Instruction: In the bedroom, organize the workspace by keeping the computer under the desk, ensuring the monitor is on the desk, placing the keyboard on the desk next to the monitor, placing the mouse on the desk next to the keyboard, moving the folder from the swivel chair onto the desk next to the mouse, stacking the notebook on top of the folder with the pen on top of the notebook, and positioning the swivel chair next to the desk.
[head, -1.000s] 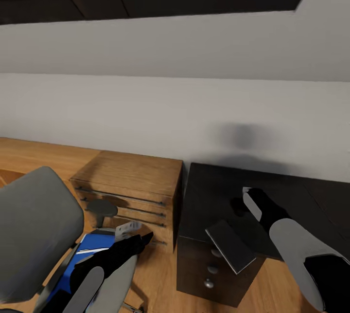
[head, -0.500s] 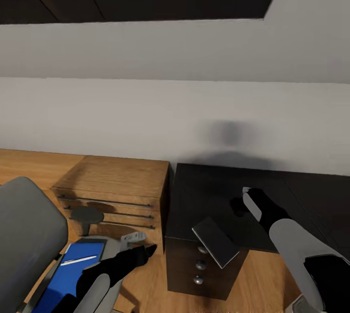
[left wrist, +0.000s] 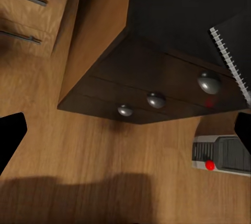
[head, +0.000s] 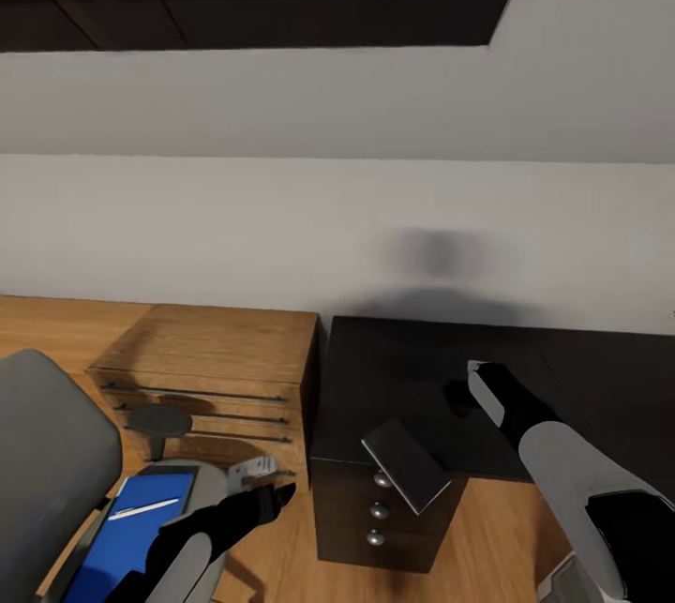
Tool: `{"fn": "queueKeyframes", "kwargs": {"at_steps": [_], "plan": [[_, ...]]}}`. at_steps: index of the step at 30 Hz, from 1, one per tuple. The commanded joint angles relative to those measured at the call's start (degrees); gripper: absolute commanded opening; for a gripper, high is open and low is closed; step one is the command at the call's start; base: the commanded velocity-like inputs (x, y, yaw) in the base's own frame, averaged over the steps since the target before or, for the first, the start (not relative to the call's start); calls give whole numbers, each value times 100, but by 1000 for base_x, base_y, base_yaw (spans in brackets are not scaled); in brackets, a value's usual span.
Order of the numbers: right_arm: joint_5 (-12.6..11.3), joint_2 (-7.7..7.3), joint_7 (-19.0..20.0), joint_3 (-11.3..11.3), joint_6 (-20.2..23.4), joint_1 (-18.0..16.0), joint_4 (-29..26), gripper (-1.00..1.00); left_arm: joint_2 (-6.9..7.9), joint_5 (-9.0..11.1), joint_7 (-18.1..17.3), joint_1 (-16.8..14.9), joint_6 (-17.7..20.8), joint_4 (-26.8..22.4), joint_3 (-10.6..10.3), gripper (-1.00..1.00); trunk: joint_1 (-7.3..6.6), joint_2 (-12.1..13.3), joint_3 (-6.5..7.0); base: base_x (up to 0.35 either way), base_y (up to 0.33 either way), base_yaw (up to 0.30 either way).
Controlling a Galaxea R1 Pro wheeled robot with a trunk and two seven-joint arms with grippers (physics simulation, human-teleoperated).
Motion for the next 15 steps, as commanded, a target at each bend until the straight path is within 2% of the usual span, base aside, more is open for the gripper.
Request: {"fn": "queueKeyframes", "kwargs": {"at_steps": [1, 9, 15], "plan": [[-67, -7, -39, 43, 17, -4, -9, -100, 5, 60, 58, -6, 4, -9, -20, 100, -21, 34, 16, 0, 0, -62], [-67, -7, -39, 41, 14, -3, -16, -100, -2, 66, 67, -6, 7, 5, -65, 100, -196, 355, 223, 0, 0, -75], [-70, -7, -39, 43, 14, -3, -10, -100, -7, 69, 77, -6, 7, 8, -99, 100, -328, 596, 382, 0, 0, -134]]}}
